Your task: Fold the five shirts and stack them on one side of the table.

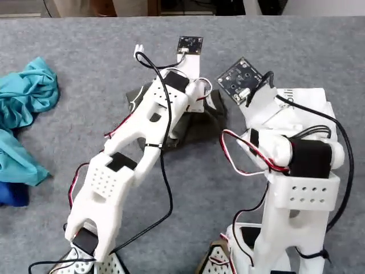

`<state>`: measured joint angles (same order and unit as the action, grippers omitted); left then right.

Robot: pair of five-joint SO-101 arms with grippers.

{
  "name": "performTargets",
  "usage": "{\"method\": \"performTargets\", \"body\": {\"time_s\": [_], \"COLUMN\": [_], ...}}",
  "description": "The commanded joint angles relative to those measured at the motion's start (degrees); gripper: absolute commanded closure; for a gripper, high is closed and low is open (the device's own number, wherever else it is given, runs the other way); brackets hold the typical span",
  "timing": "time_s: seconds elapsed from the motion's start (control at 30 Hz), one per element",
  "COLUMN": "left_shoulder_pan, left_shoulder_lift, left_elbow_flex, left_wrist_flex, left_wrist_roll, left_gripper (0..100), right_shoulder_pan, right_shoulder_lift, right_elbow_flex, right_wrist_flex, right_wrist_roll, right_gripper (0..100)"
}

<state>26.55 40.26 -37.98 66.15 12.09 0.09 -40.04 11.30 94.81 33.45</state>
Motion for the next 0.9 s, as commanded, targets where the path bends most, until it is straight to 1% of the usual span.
{"method": "performTargets", "body": {"time_s": [0.0,0.1,0.23,0.37,0.4,0.47,0.57,0.6,0.67,0.77,0.8,0.87], "left_shoulder_pan": [0.70,1.76,3.34,3.96,3.78,2.81,-0.97,-2.55,-5.19,-9.76,-11.34,-14.95], "left_shoulder_lift": [-0.22,-0.04,-0.13,-0.40,-0.13,0.04,-0.40,-0.48,-1.01,-3.21,-3.74,-4.44], "left_elbow_flex": [-5.63,-5.71,-6.42,-7.47,-8.00,-8.53,-8.88,-9.05,-10.99,-18.37,-21.19,-26.37], "left_wrist_flex": [-0.35,-0.26,2.11,4.31,4.40,4.48,4.57,4.57,5.36,13.63,16.62,22.15], "left_wrist_roll": [1.58,1.76,1.76,1.93,2.90,7.30,13.19,14.51,14.95,12.84,11.96,10.73], "left_gripper": [98,98,97,89,87,81,72,71,71,73,76,84], "right_shoulder_pan": [0.84,0.84,0.84,0.84,0.84,0.84,0.84,0.84,0.66,0.40,0.40,0.40], "right_shoulder_lift": [-1.01,-1.01,-1.01,-1.01,-1.10,-1.10,-1.10,-1.01,-0.66,0.57,1.80,5.76], "right_elbow_flex": [0.13,-0.04,-0.04,-0.04,-0.04,-0.04,-0.13,-0.13,-0.13,0.13,-0.04,-0.22], "right_wrist_flex": [-0.79,-0.79,-0.88,-0.88,-0.79,-0.35,-0.35,-0.35,-0.44,-0.44,-0.44,-0.35], "right_wrist_roll": [0.62,0.62,0.62,0.62,0.62,0.62,0.62,0.62,0.62,0.18,0.18,-1.14], "right_gripper": [99.5,99.5,99.4,99.4,99.4,99.4,99.4,99.4,99.4,99.5,99.5,99.5]}}
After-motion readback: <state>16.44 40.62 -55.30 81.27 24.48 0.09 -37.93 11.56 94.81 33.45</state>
